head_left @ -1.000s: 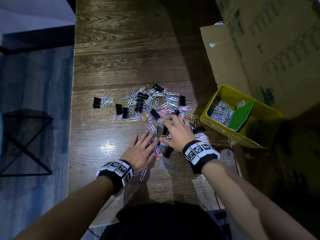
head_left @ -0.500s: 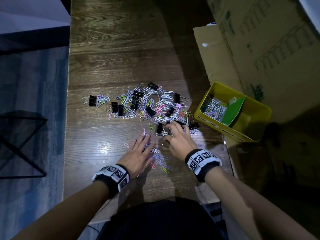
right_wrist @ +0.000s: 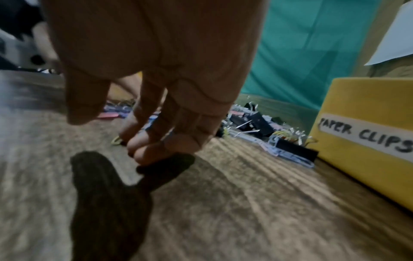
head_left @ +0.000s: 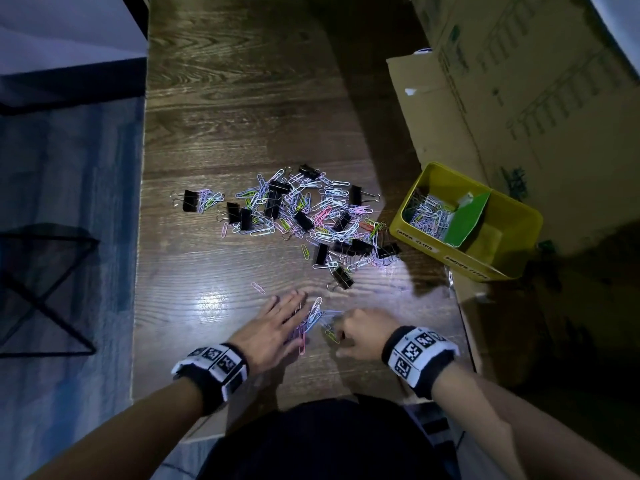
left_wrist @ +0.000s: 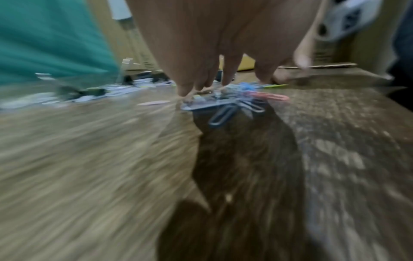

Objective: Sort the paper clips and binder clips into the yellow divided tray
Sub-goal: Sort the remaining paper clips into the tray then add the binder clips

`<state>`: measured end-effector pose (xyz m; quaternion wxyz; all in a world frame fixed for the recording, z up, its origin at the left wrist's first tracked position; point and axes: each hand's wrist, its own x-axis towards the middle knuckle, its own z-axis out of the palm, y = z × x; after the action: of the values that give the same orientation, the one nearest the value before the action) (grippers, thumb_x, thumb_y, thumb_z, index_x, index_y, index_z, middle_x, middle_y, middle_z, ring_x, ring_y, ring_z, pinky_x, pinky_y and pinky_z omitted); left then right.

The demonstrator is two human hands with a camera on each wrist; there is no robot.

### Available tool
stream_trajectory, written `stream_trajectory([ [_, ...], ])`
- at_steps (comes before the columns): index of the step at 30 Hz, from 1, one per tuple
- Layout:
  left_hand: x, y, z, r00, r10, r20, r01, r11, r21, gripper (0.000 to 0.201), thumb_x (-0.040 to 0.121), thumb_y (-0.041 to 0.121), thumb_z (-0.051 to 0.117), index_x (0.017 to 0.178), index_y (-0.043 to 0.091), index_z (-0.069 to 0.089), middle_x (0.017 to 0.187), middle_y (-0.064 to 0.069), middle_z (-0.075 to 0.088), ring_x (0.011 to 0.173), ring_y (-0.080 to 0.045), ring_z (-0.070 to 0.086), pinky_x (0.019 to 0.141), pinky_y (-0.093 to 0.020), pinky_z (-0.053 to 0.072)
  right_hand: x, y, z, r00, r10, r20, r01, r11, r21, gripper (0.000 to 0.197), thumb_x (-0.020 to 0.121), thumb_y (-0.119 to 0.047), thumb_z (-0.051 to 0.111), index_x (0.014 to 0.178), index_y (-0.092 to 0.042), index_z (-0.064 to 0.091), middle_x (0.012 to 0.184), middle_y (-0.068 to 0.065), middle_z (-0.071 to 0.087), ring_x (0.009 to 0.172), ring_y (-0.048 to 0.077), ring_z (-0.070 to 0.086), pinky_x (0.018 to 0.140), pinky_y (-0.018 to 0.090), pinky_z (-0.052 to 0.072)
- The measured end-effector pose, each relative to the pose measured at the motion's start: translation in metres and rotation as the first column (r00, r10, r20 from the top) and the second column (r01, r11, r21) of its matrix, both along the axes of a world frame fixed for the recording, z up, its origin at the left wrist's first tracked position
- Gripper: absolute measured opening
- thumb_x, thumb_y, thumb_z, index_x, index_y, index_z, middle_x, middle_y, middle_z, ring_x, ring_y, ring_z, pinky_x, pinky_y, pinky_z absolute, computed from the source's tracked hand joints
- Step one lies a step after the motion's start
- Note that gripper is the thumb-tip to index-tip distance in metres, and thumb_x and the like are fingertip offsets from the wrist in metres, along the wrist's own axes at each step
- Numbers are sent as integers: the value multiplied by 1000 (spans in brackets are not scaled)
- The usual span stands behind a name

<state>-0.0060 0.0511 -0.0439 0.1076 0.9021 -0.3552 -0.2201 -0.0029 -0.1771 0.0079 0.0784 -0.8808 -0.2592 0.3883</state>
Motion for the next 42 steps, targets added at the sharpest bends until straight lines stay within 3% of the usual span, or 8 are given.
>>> stream_trajectory([
  [4, 9, 23, 4, 909, 412, -57, -410, 864, -294, 43, 87, 27, 42, 125, 9, 53, 127, -14, 50, 118, -30, 48, 103, -44, 41, -1, 21, -15, 999, -22, -29, 24, 999, 48, 28, 84, -39, 63, 101, -18, 55, 113, 7, 58, 100, 29, 58, 76, 36, 45],
  [6, 15, 24, 3, 850, 527, -12, -514, 823, -241, 43, 80, 28, 52, 119, 11, 56, 117, -13, 52, 108, -30, 48, 93, -46, 46, 2, 32, -18, 998, -52, 22, 50, 995, 83, 37, 83, -40, 65, 108, -17, 51, 117, 8, 53, 105, 29, 55, 82, 38, 47],
  [13, -7, 5, 9, 918, 395, -36, -392, 918, 65, 84, 62, 78, 51, 127, 24, 46, 118, -5, 46, 106, -24, 45, 90, -42, 46, 0, 41, -24, 961, -154, 228, 155, 988, 13, 104, 61, -61, 75, 139, -14, 24, 130, 10, 33, 120, 26, 34, 100, 42, 37],
  [17, -21, -7, 13, 888, 448, -104, -432, 890, 146, 81, 65, 50, 75, 132, 27, 37, 125, -7, 37, 112, -24, 41, 96, -38, 44, -3, 47, -29, 964, -154, 215, 146, 988, 53, 91, 72, -49, 73, 140, -11, 27, 136, 8, 33, 129, 27, 29, 103, 42, 37],
  [23, -20, -17, 13, 869, 459, -183, -465, 885, 11, 44, 78, 17, 69, 119, 12, 55, 122, -7, 48, 107, -27, 55, 95, -32, 45, -4, 56, -36, 985, -124, 118, 112, 988, 102, 62, 82, -21, 68, 134, -6, 39, 138, 14, 37, 131, 33, 33, 104, 44, 38],
  [30, -4, -9, 18, 909, 349, -228, -362, 932, -20, 31, 80, 17, 67, 111, 20, 63, 114, -2, 60, 102, -21, 60, 89, -27, 45, -4, 48, -31, 990, -67, 125, 57, 995, 80, 46, 88, 8, 47, 132, -4, 43, 137, 18, 43, 122, 36, 46, 101, 44, 41],
  [36, 12, -7, 18, 963, 226, -149, -210, 971, 118, 28, 84, 28, 62, 110, 18, 60, 113, -3, 60, 109, -24, 49, 92, -32, 40, -7, 44, -29, 989, -97, 112, 88, 993, 83, 48, 86, 12, 46, 132, -2, 45, 137, 17, 45, 121, 35, 48, 100, 44, 42],
  [42, 20, -3, 23, 948, 253, -192, -264, 964, -39, 14, 83, 15, 64, 97, 13, 61, 98, -6, 60, 90, -25, 59, 76, -26, 41, -1, 36, -20, 962, -217, 163, 204, 974, 95, 41, 84, 13, 49, 123, 2, 54, 129, 18, 52, 113, 34, 56, 95, 40, 47],
])
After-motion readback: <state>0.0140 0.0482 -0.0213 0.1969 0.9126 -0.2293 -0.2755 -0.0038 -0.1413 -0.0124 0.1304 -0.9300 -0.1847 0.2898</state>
